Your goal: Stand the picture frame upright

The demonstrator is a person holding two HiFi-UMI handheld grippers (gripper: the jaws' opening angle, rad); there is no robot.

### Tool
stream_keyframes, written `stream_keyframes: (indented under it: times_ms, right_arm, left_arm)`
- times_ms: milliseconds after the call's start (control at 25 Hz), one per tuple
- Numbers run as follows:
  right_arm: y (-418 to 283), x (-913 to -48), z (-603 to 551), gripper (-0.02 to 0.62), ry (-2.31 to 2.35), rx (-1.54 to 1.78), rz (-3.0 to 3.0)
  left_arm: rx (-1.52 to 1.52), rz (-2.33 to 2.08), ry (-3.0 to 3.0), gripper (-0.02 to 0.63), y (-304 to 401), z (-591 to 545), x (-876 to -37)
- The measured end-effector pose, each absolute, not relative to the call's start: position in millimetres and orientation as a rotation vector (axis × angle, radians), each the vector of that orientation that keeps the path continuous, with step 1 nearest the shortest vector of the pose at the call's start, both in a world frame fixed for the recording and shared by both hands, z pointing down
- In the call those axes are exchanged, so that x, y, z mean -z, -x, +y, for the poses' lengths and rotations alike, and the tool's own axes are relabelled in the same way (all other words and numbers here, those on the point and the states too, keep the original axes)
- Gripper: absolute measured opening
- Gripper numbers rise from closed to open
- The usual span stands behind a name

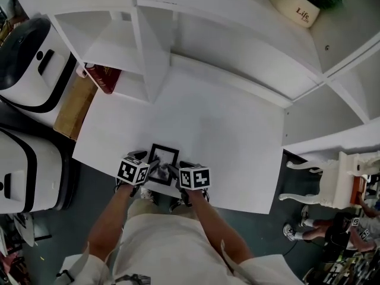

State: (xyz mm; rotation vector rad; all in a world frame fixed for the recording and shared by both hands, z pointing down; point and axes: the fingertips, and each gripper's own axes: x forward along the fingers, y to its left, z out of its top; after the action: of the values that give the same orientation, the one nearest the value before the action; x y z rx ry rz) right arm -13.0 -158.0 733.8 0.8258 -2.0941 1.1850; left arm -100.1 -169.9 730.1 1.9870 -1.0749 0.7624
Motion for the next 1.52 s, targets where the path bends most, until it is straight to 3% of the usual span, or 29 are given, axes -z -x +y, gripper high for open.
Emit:
stream_keyframes:
  times_ms: [400, 720, 1160, 1520]
  right_arm:
    - [19, -738, -159, 0.189, -0.814, -1.141, -2.078]
    - [14, -740, -162, 0.128, -0.87, -1.072, -2.068]
    - [10, -740, -165, 0.11, -0.887, -1.116, -2.122]
    - [2, -719, -187, 0.098, -0.954, -1.089, -2.267]
  left_arm:
    - [-0.791, -1.1, -1.933, 0.249, 100, -164, -740]
    - [-0.775, -1.146, -1.885, 0.158, 93, -163, -744]
    - [-0.621, -1.283, -1.903, 0.098, 99, -164, -728]
    - [-0.482, -1.389, -2.018, 0.091, 94, -181, -700]
